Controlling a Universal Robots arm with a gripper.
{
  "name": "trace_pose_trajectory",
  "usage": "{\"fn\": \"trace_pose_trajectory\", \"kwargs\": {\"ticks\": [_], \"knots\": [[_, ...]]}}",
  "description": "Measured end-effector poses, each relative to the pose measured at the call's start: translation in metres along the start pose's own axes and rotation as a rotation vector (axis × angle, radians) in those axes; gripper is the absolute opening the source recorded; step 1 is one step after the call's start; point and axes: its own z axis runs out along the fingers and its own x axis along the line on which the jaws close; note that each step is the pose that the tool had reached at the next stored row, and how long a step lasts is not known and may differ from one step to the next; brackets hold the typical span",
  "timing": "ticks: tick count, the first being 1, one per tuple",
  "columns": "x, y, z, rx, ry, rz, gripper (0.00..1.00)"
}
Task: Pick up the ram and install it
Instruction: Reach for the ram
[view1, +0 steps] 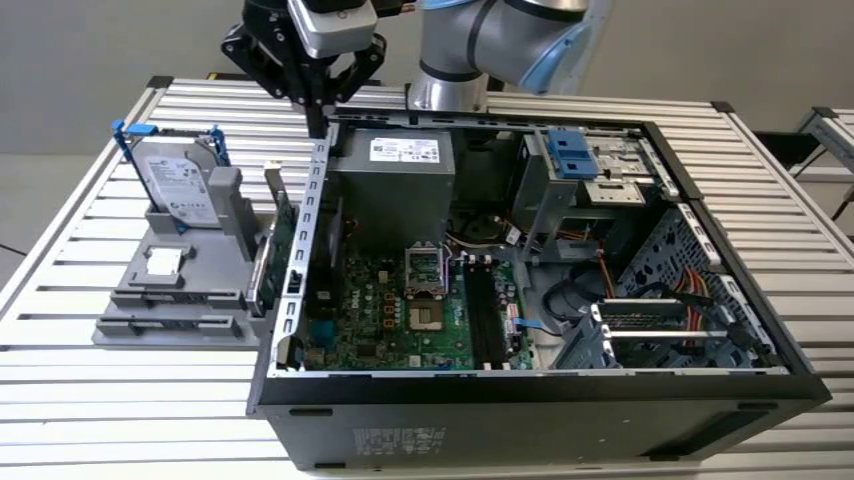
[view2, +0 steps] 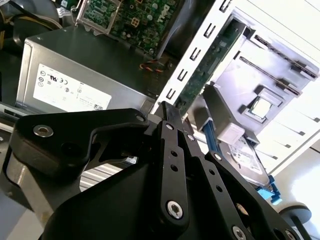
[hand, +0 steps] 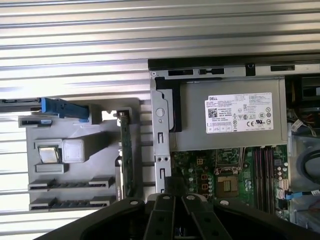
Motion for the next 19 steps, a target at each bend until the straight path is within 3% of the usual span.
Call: {"fn": "trace_pose_trajectory", "kwargs": {"ticks": [19], "knots": [[0.016, -0.0011, -0.0003, 0.0, 0.0, 0.0, 0.0]]}}
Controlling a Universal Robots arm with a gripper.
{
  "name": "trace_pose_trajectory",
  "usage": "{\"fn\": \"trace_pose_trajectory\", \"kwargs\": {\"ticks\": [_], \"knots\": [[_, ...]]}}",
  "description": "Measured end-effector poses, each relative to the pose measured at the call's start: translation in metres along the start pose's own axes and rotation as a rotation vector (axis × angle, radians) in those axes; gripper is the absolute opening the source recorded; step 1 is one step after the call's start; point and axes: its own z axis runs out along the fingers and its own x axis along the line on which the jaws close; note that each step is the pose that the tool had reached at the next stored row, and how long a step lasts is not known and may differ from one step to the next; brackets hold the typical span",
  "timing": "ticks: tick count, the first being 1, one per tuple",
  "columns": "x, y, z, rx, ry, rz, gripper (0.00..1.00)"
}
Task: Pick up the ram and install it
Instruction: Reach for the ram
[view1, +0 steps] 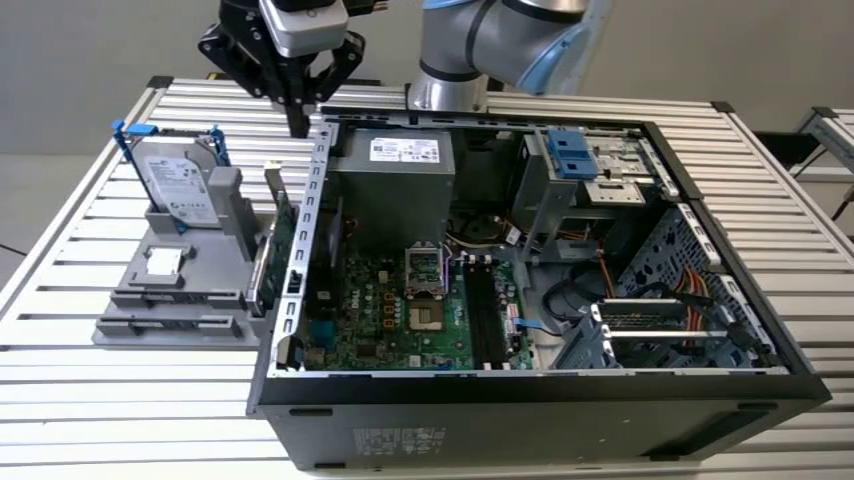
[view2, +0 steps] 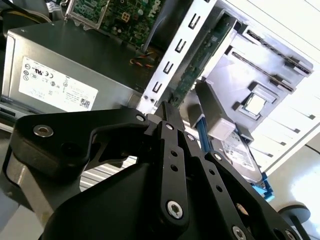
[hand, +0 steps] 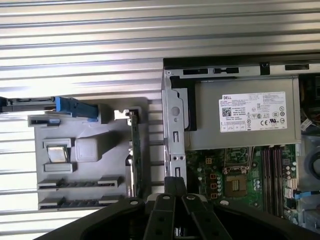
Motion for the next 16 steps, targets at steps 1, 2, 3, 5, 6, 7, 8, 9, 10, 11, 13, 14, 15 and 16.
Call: {"fn": "trace_pose_trajectory", "kwargs": {"ticks": [1, 2, 3, 5, 6, 7, 8, 9, 10, 11, 13, 14, 15, 16], "knots": [[0.0008, -0.0001, 0.0, 0.0, -0.0001, 0.0, 0.0], [0.0015, -0.0001, 0.0, 0.0, 0.0, 0.0, 0.0], [0.0023, -0.0002, -0.0001, 0.0, 0.0, 0.0, 0.0], [0.0038, -0.0003, -0.0001, 0.0001, 0.0, 0.0, 0.0], [0.0045, -0.0003, -0.0001, 0.0, 0.0, 0.0, 0.0], [0.0052, -0.0004, -0.0001, 0.0, -0.0001, 0.0, 0.0], [0.0059, -0.0004, -0.0001, 0.0, 0.0, 0.0, 0.0], [0.0066, -0.0005, -0.0001, 0.0, -0.0001, 0.0, 0.0], [0.0073, -0.0005, -0.0001, 0.0, -0.0001, 0.0, 0.0], [0.008, -0.0006, -0.0002, 0.0, 0.0, 0.0, 0.0], [0.0095, -0.0007, -0.0002, 0.0001, 0.0, 0.0, 0.0], [0.0102, -0.0007, -0.0002, 0.0, -0.0001, 0.0, 0.0], [0.011, -0.0008, -0.0002, 0.0, -0.0001, 0.0, 0.0], [0.0116, -0.0008, -0.0003, 0.0, 0.0, 0.0, 0.0]]}}
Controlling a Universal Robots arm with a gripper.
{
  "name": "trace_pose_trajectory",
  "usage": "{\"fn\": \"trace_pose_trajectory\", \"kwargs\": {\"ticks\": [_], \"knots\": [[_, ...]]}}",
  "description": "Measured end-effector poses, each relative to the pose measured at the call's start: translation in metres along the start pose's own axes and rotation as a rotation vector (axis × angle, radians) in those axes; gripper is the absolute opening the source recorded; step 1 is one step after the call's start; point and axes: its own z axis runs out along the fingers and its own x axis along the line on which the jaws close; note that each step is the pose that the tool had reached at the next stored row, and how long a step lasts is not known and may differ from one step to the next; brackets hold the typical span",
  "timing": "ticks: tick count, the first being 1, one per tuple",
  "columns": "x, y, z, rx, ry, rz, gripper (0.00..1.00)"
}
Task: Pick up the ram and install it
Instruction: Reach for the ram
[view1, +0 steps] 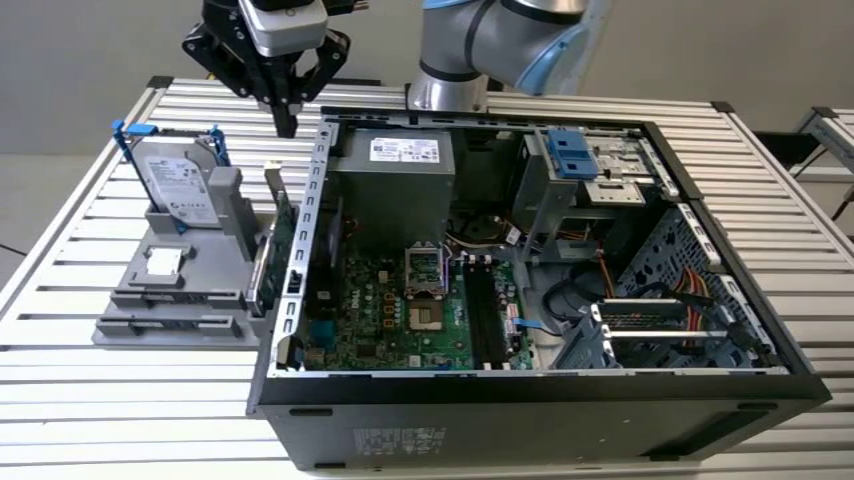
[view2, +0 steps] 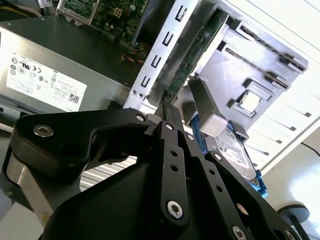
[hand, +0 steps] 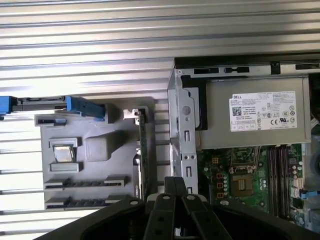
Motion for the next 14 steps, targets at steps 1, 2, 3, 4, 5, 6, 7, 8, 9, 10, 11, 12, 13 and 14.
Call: {"fn": "trace_pose_trajectory", "kwargs": {"ticks": [1, 2, 3, 4, 5, 6, 7, 8, 9, 10, 11, 12, 13, 14], "knots": [[0.0006, 0.0, 0.0, -0.0001, 0.0, 0.0, 0.0], [0.0012, -0.0001, 0.0, 0.0, 0.0, 0.0, 0.0], [0.0017, -0.0001, 0.0, 0.0, 0.0, 0.0, 0.0], [0.0022, -0.0001, -0.0001, 0.0, 0.0, 0.0, 0.0], [0.0027, -0.0002, -0.0001, 0.0, 0.0, 0.0, 0.0], [0.0031, -0.0002, -0.0001, 0.0001, 0.0001, 0.0, 0.0], [0.0035, -0.0002, -0.0001, 0.0, 0.0, 0.0, 0.0], [0.0039, -0.0003, -0.0001, 0.0, 0.0, 0.0, 0.0], [0.0043, -0.0003, -0.0001, 0.0001, 0.0, 0.0, 0.0], [0.0048, -0.0004, -0.0001, 0.0, 0.0, 0.0, 0.0], [0.0054, -0.0004, -0.0001, -0.0001, 0.0, 0.0, 0.0], [0.006, -0.0004, -0.0002, 0.0001, 0.0, 0.0, 0.0], [0.0067, -0.0005, -0.0002, 0.0, 0.0, 0.0, 0.0], [0.0076, -0.0005, -0.0002, 0.0, 0.0, 0.0, 0.0]]}}
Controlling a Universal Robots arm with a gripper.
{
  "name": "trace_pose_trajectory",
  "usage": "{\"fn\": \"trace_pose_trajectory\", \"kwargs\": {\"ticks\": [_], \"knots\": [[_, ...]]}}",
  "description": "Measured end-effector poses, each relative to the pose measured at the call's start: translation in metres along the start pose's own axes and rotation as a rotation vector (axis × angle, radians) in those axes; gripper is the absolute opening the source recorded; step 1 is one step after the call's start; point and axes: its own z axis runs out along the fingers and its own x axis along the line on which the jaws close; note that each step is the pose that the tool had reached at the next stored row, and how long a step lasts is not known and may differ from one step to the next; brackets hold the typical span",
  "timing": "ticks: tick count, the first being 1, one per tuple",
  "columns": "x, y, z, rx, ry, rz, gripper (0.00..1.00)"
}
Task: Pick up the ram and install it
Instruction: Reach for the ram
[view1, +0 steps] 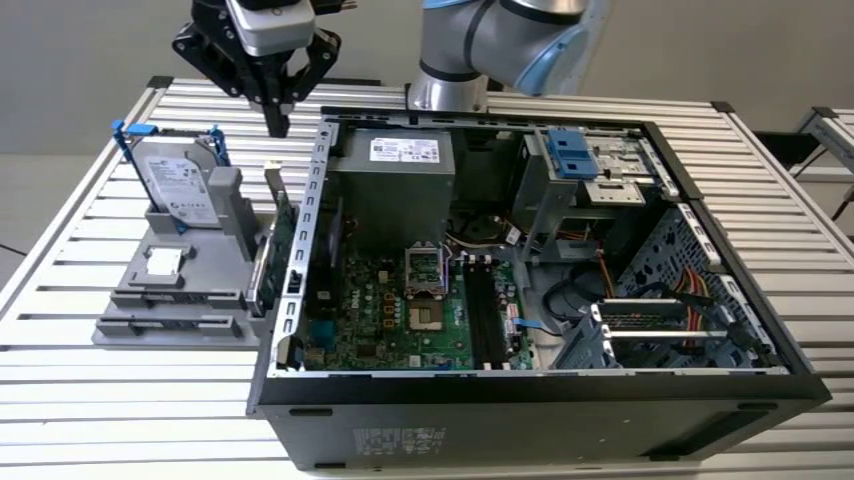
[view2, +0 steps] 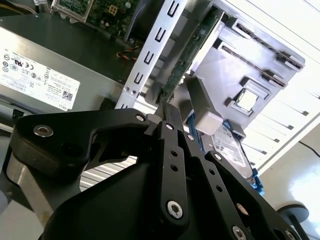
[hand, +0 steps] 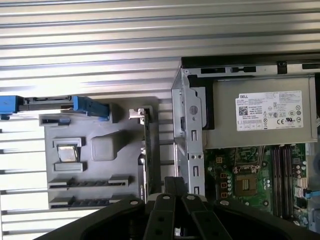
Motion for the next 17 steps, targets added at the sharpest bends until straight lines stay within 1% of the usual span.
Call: {"fn": "trace_pose_trajectory", "kwargs": {"ticks": [17], "knots": [[0.0176, -0.0012, -0.0004, 0.0, 0.0, 0.0, 0.0]]}}
